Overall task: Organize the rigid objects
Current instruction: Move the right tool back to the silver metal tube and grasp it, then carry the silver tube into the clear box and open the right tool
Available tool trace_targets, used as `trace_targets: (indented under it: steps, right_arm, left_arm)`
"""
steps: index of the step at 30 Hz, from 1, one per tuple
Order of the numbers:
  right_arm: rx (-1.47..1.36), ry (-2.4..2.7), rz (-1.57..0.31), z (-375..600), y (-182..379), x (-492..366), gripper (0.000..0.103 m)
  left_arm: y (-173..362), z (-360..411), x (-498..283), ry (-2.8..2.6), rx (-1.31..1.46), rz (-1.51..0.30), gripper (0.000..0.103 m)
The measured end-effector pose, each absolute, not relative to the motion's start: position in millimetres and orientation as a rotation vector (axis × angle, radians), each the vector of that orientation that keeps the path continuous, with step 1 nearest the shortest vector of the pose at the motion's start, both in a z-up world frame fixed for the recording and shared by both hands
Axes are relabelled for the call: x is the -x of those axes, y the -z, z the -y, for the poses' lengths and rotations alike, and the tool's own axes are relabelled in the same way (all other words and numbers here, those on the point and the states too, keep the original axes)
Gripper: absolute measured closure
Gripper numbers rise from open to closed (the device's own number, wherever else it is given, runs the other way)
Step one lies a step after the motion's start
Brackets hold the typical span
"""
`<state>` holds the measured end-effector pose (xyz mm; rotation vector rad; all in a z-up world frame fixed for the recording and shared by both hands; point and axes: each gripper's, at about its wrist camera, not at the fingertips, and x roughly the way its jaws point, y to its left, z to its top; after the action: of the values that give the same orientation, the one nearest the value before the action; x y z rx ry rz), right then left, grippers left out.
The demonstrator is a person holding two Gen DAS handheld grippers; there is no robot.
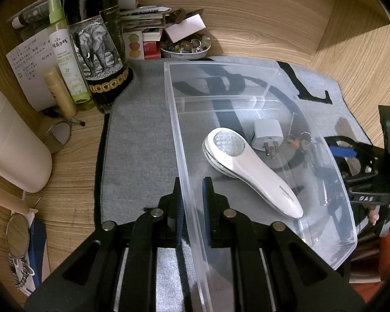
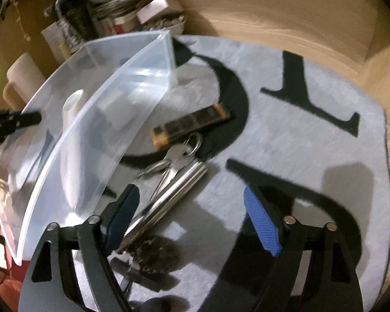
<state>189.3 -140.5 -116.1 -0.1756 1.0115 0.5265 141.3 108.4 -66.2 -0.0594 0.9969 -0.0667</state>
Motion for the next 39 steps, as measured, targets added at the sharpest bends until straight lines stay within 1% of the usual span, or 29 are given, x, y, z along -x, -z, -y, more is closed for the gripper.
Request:
trace_targets:
  steps: [1,3,5,6,8,11,13,14,18,22,24,26,30,31,34,37,39]
  right_arm:
    - [0.195,-0.537,-1.013,137.6,118.9,-186.2,0.041]
    - [0.209,-0.542,-1.005,134.6,120.6,-183.5,0.046]
    - [0.222,-0.547,-0.994,133.6,120.0,-181.8,0.061]
    - [0.222,-0.551,-0.993,134.2,119.4,-181.8,0.063]
    - [0.220,-0.548,-0.986,135.9,118.5,-183.6,0.074]
    - [0.221,-0.534,-0.975,138.9,117.3,-187.6,0.084]
    - [0.231,-0.515,-0.960,141.1,117.7,-192.2,0.087]
    - [0.236,-0.506,-0.954,141.9,117.6,-192.9,0.089]
    - [0.244,-0.472,-0.930,145.6,118.0,-199.2,0.089]
    - [0.245,-0.473,-0.957,148.0,116.0,-202.5,0.088]
    - [0.224,-0.464,-0.992,151.5,114.6,-205.0,0.083]
    - [0.221,-0.454,-0.994,155.7,113.9,-203.2,0.074]
    - [0.244,-0.448,-0.979,159.2,117.3,-193.8,0.073]
    - [0.261,-0.444,-0.965,158.5,118.0,-190.3,0.074]
    - [0.280,-0.440,-0.931,155.2,118.2,-185.6,0.085]
    - [0.263,-0.453,-0.923,153.4,113.3,-185.6,0.089]
    - [0.266,-0.442,-0.897,152.9,106.2,-185.5,0.089]
  left_arm:
    - [66.2,-108.4,-141.4,0.066,0.059,-0.996,0.091]
    - [66.3,-107.9,-141.5,0.064,0.060,-0.996,0.091]
    - [66.3,-107.6,-141.6,0.063,0.059,-0.996,0.091]
    - [66.4,-108.0,-141.6,0.062,0.058,-0.995,0.091]
    - [66.2,-107.7,-141.7,0.062,0.058,-0.995,0.091]
    - [66.3,-107.3,-141.5,0.062,0.057,-0.995,0.091]
    - [66.3,-107.3,-141.6,0.062,0.056,-0.995,0.091]
    - [66.3,-107.6,-141.7,0.061,0.056,-0.995,0.091]
    - [66.3,-107.7,-141.7,0.062,0.056,-0.995,0.091]
    - [66.4,-107.0,-141.5,0.062,0.057,-0.995,0.091]
    - [66.4,-107.5,-141.6,0.062,0.057,-0.994,0.091]
    - [66.3,-106.7,-141.5,0.062,0.057,-0.995,0.091]
    - [66.3,-106.5,-141.5,0.061,0.057,-0.994,0.091]
    - [66.1,-106.1,-141.3,0.060,0.055,-0.993,0.091]
    - [66.1,-106.3,-141.4,0.060,0.055,-0.993,0.091]
    - [65.9,-106.6,-141.8,0.060,0.058,-0.993,0.091]
    - [65.9,-106.5,-142.1,0.061,0.056,-0.993,0.091]
